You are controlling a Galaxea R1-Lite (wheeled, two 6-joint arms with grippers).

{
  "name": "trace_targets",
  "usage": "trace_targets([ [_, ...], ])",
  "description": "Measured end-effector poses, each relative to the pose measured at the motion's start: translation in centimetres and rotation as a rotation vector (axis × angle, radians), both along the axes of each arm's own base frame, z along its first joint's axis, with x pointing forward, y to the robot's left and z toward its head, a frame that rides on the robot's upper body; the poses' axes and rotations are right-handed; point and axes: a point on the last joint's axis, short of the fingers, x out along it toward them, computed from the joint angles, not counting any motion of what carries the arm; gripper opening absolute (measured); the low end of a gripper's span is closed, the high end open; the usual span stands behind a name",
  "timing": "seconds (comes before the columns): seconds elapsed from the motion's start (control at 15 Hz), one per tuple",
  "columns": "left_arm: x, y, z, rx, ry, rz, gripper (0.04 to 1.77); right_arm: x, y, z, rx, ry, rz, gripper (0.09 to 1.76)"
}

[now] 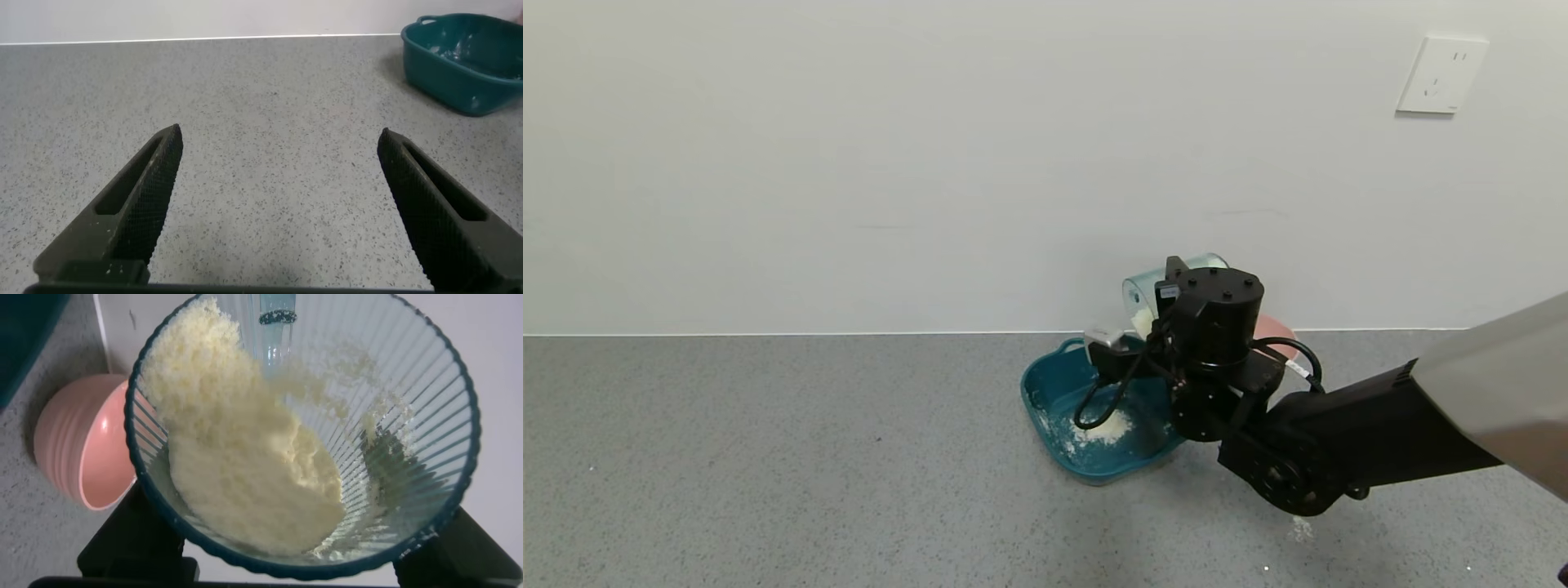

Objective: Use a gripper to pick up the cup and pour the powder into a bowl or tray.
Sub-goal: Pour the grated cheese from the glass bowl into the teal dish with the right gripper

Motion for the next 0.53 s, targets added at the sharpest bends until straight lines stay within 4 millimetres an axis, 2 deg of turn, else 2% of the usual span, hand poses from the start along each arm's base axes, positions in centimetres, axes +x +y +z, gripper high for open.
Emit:
trace_targets([
  [0.53,0.00,0.00,0.00,0.000,0.000,0.000,1.72,-0.15,-0.03,-0.26,-0.065,-0.002,0.055,1.35],
])
